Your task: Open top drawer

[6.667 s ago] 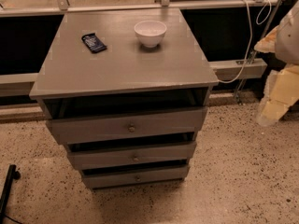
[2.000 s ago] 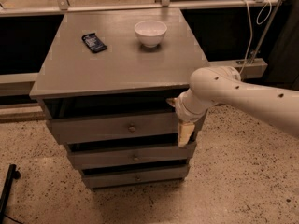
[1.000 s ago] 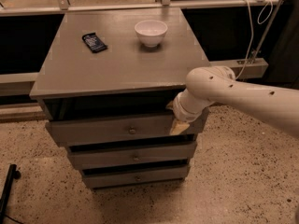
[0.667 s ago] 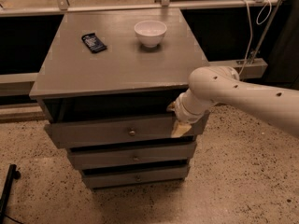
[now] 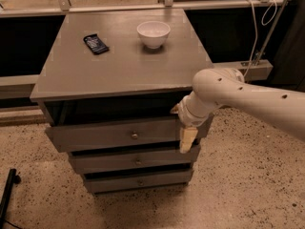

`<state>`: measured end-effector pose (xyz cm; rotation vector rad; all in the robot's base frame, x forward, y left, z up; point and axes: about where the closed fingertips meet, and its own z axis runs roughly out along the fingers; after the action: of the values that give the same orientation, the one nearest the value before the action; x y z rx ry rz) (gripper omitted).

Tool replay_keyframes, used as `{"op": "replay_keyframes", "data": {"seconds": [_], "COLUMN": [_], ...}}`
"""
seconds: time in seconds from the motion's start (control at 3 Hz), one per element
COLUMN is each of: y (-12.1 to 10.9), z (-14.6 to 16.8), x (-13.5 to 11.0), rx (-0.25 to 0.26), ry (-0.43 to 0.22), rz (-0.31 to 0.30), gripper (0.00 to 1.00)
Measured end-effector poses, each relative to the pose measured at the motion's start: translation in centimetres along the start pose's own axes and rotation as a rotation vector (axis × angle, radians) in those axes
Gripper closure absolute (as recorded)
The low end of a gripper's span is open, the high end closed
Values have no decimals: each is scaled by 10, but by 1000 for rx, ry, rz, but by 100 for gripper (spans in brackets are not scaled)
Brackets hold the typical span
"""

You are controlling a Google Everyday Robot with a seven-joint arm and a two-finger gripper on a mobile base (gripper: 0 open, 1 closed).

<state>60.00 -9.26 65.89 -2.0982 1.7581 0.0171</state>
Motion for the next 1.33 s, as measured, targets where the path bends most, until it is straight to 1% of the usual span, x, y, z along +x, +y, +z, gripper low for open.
{"op": "replay_keyframes", "data": {"seconds": [0.33,0.67,1.0,1.33], "y": [-4,-12,-12,-1], "z": [7,19,28,27], "x": [0,5,4,-6], "rx": [-18,-26,-52,-103], "ry": [12,0,-15,-34], "rz": [-12,-14,-17,-47], "gripper": [0,0,16,38]}}
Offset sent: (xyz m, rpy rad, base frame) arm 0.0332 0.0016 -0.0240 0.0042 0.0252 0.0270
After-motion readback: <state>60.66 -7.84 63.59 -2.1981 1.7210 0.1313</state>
